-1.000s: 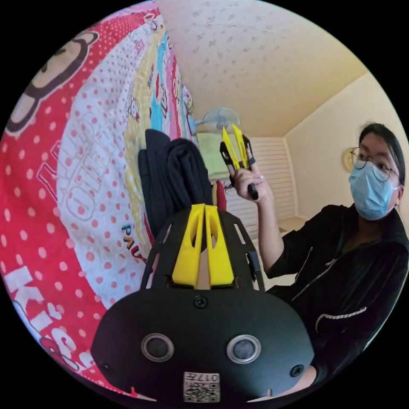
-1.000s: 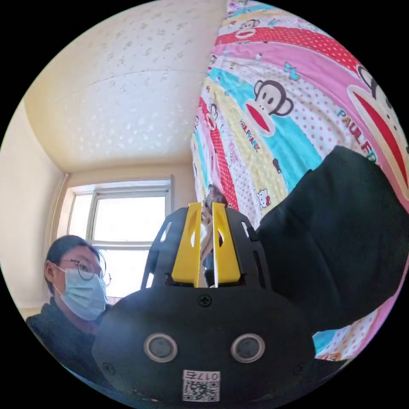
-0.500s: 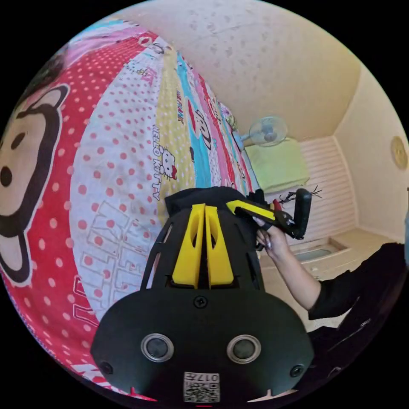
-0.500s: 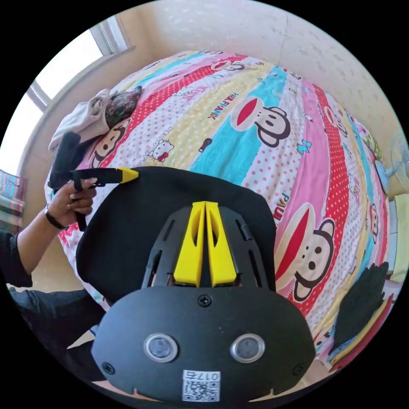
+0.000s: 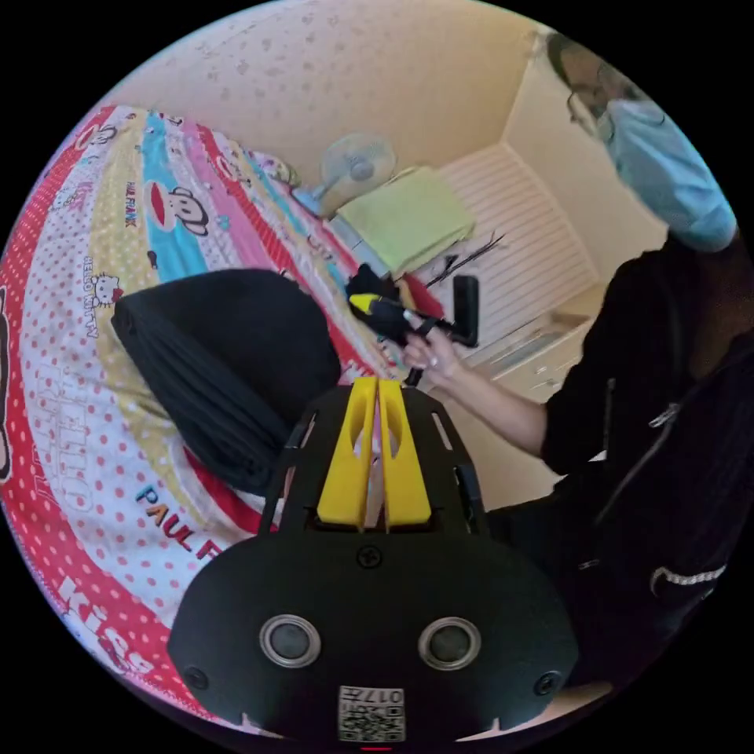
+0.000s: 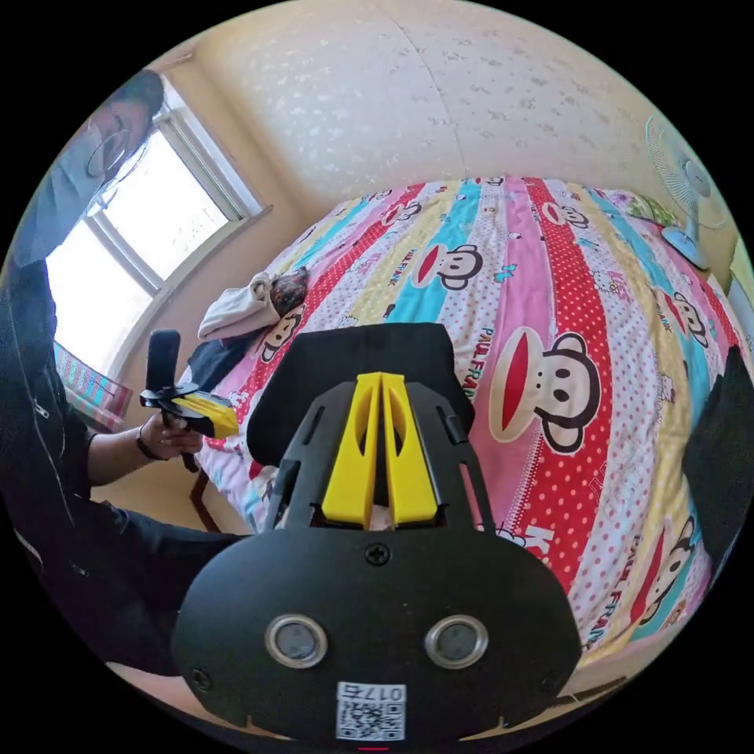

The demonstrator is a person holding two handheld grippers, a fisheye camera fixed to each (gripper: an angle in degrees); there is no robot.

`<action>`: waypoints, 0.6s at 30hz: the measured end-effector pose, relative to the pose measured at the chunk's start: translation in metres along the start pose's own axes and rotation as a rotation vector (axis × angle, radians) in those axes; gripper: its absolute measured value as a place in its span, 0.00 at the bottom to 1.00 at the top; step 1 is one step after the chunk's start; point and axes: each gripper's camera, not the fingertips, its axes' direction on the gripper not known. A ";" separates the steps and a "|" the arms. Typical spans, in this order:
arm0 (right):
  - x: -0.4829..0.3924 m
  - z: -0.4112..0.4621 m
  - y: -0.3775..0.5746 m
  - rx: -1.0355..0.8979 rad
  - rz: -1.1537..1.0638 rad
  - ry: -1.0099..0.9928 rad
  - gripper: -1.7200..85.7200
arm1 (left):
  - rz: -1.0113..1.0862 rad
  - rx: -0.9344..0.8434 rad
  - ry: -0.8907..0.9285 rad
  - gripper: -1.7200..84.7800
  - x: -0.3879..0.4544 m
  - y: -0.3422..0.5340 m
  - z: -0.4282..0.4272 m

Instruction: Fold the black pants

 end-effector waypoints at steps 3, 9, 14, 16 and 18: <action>0.034 0.041 0.005 -0.256 -0.023 0.076 0.02 | 0.008 -0.189 -0.382 0.01 0.000 0.028 0.041; 0.060 0.087 -0.010 -0.482 -0.237 0.029 0.03 | -0.071 -0.156 -0.372 0.01 -0.004 0.046 0.025; 0.079 -0.001 -0.015 -0.287 0.052 0.059 0.09 | -0.220 -0.077 -0.298 0.02 -0.002 0.059 -0.004; 0.097 -0.037 0.005 -0.163 0.272 -0.111 0.12 | -0.329 0.032 -0.215 0.06 -0.007 0.076 -0.024; 0.111 -0.057 0.038 -0.048 0.493 -0.319 0.15 | -0.457 0.244 -0.002 0.11 -0.012 0.104 -0.039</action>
